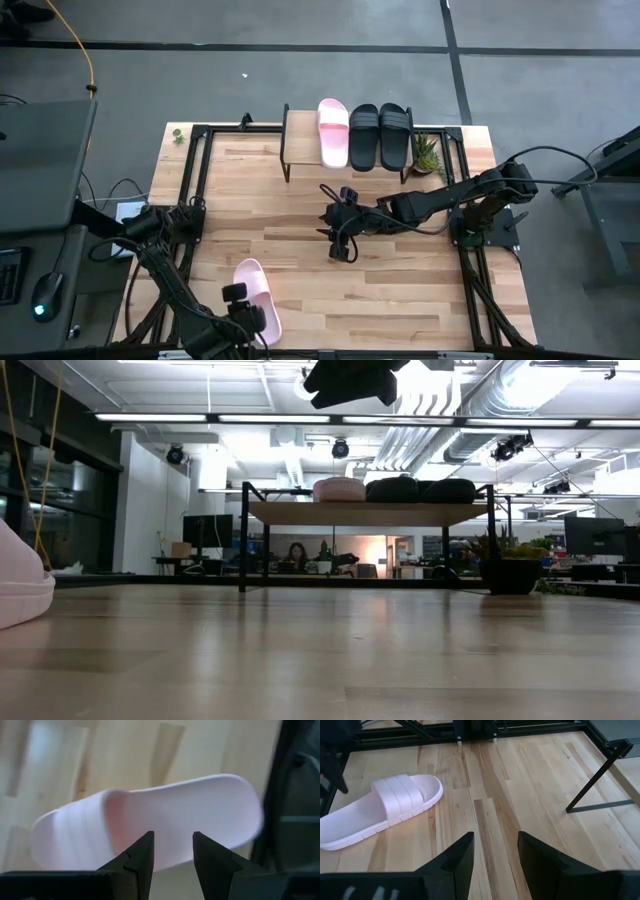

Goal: Pick and place slides into the shelf
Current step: Put the pink slipper on the shelf

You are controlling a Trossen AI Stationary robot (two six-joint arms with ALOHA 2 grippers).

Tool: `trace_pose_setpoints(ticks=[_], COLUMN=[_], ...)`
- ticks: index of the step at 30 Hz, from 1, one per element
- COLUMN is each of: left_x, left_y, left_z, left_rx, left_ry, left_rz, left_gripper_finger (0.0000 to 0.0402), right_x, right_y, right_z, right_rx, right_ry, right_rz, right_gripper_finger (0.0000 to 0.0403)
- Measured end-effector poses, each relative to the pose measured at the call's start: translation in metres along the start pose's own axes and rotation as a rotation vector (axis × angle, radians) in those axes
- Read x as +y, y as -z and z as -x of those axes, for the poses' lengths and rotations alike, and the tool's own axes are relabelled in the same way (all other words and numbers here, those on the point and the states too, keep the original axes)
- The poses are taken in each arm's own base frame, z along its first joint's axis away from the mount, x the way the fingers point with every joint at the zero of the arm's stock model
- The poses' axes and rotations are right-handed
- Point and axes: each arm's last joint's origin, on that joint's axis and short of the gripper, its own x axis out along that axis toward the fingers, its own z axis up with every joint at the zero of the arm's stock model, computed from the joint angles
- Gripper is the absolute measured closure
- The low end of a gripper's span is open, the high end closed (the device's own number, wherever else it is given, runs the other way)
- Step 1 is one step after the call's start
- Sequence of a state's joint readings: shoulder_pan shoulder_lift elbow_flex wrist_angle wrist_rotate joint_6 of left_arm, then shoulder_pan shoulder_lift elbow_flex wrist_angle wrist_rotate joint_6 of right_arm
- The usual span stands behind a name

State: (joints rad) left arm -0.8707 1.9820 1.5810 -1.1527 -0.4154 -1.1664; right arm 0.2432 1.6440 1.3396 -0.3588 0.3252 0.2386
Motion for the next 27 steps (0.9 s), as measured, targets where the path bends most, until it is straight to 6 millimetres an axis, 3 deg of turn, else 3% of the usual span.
trace_pose_setpoints(ticks=[27], left_x=[0.0002], left_y=[-0.0034], left_z=[-0.0006], left_rx=[-0.019], left_ry=[0.004], left_rz=[-0.05], left_gripper_finger=[0.0282], right_x=[0.0], right_y=[0.0], right_z=[0.0], right_rx=[0.0], right_ry=[0.001], right_rz=[0.0], right_gripper_finger=[0.026])
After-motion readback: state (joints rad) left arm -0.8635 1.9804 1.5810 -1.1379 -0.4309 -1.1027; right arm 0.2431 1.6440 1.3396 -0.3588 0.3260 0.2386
